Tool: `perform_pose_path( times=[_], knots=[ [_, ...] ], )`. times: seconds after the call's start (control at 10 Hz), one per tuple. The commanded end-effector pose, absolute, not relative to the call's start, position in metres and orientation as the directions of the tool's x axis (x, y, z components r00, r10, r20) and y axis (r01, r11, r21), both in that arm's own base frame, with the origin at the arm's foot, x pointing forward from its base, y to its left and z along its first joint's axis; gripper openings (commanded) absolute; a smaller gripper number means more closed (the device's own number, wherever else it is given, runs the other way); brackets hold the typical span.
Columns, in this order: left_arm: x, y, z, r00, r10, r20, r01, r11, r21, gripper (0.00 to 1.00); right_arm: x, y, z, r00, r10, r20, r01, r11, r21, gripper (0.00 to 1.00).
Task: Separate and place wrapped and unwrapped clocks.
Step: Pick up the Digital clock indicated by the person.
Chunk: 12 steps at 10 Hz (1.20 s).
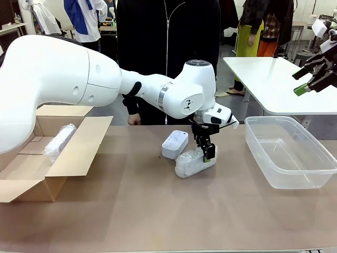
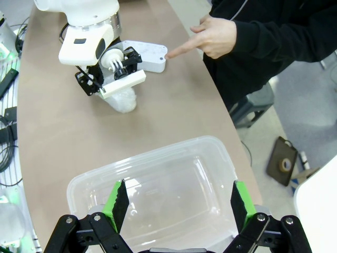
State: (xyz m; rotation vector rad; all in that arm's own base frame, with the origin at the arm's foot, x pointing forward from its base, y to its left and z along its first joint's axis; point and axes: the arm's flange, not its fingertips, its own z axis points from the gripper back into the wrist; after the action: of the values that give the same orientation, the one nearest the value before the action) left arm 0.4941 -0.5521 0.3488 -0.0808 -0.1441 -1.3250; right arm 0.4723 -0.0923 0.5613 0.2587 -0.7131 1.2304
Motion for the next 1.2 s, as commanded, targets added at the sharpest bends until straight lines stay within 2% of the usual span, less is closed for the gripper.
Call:
perform_pose_path(
  times=[0.0, 0.2, 0.3, 0.4, 0.5, 0.6, 0.7, 0.9, 1.0, 1.1],
  knots=[
    [0.490, -0.538, 0.339, 0.173, -0.982, 0.081, 0.984, 0.176, 0.029, 0.00, 0.472, -0.092, 0.560, 0.147, 0.758, 0.635, -0.924, 0.335, -0.186, 1.00],
    [0.487, -0.536, 0.345, 0.112, -0.991, 0.078, 0.993, 0.114, 0.028, 0.00, 0.472, -0.092, 0.560, 0.147, 0.758, 0.635, -0.924, 0.335, -0.186, 1.00],
    [0.485, -0.534, 0.351, 0.088, -0.993, 0.074, 0.995, 0.090, 0.030, 0.39, 0.472, -0.092, 0.560, 0.147, 0.758, 0.635, -0.924, 0.335, -0.186, 1.00],
    [0.480, -0.531, 0.360, 0.059, -0.996, 0.063, 0.998, 0.061, 0.032, 0.39, 0.472, -0.092, 0.560, 0.147, 0.758, 0.635, -0.924, 0.335, -0.186, 1.00],
    [0.476, -0.527, 0.370, 0.040, -0.998, 0.055, 0.999, 0.042, 0.028, 0.19, 0.472, -0.092, 0.560, 0.147, 0.758, 0.635, -0.924, 0.335, -0.186, 1.00],
    [0.474, -0.522, 0.377, 0.017, -0.998, 0.054, 0.999, 0.018, 0.027, 0.38, 0.472, -0.092, 0.560, 0.147, 0.758, 0.635, -0.924, 0.335, -0.186, 1.00],
    [0.471, -0.517, 0.386, -0.006, -0.998, 0.060, 1.000, -0.004, 0.022, 0.00, 0.472, -0.092, 0.560, 0.147, 0.758, 0.635, -0.924, 0.335, -0.186, 1.00],
    [0.466, -0.502, 0.413, -0.047, -0.995, 0.091, 0.999, -0.045, 0.025, 0.38, 0.472, -0.092, 0.560, 0.147, 0.758, 0.635, -0.924, 0.335, -0.186, 1.00],
    [0.465, -0.495, 0.427, -0.068, -0.992, 0.107, 0.997, -0.065, 0.028, 0.00, 0.472, -0.092, 0.560, 0.147, 0.758, 0.635, -0.924, 0.335, -0.186, 1.00],
    [0.463, -0.486, 0.441, -0.090, -0.989, 0.119, 0.996, -0.086, 0.035, 0.18, 0.472, -0.092, 0.560, 0.147, 0.758, 0.635, -0.924, 0.335, -0.186, 1.00]
  ],
)
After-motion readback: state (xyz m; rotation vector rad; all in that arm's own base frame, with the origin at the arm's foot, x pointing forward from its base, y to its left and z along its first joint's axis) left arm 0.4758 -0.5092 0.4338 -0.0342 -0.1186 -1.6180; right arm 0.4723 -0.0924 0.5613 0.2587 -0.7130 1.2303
